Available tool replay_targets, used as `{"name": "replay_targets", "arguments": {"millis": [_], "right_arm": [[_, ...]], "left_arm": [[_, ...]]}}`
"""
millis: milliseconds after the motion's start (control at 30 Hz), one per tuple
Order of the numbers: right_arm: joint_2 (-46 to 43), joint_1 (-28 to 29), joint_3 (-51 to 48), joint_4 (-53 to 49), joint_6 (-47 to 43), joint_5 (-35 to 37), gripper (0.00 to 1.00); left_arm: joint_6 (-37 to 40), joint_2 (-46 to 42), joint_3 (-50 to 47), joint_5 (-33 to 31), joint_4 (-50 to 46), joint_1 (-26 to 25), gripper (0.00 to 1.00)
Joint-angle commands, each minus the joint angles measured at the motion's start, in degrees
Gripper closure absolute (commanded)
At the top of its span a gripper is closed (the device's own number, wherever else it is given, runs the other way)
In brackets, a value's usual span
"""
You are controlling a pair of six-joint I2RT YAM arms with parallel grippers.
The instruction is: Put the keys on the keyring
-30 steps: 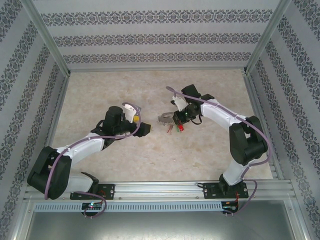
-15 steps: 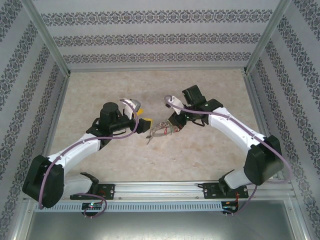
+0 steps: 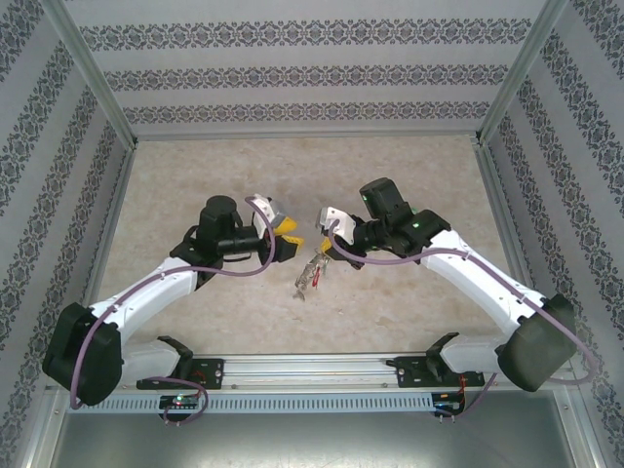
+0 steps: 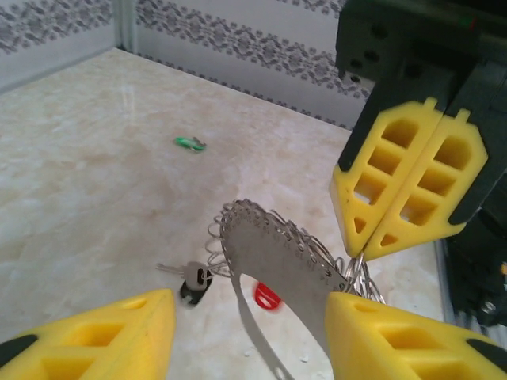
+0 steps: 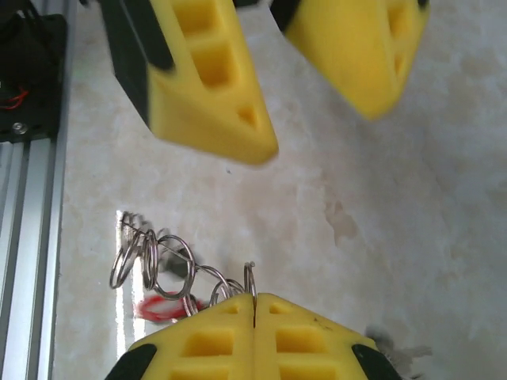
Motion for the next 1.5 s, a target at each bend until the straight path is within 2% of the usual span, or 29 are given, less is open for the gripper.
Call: {"name": "replay_targets", "arguments": {"millis": [0,167,533,767,833,1133,1300,1467], "right_arm": [[-0.16,0.79,2.53,-1.82,-5.32,-1.59,1.0],[1.12,0.84,3.6,-3.7,-6.38,-1.3,1.0],[-0.22,0.76,2.58,-3.01,-6.96,-2.07,1.0],[-0.85,0.71,2.52,-2.38,-6.47,-2.54,1.0],[-0.88,0.71,2.72,-2.55,-6.45,-2.41,1.0],[-0.9,0.72,2.96,-2.83,-6.58,-2.7,1.0],[-0.81,0.72,2.97,-2.82,-6.47,-2.56,1.0],[-1.29,0.52,2.89,-2.35,-6.36,-2.92,1.0]], "left_arm": [[1.48,1.27,0.62,2.7,0.63,-1.17,0.52],[0.16,2.68,-0.71,2.14,6.46,-4.53,0.54],[6.55,3.8,0.86,2.67,1.61,-7.34,0.61],[6.9,4.91,1.48,2.13,2.4,-8.15,0.73],[7.11,4.76,1.48,1.86,2.85,-8.28,0.79],[7.74,4.73,2.98,2.26,1.46,-8.44,0.83],[8.38,5.07,4.57,3.32,-0.39,-8.46,1.0],[9.04,5.19,4.05,3.73,-0.25,-8.58,1.0]]}}
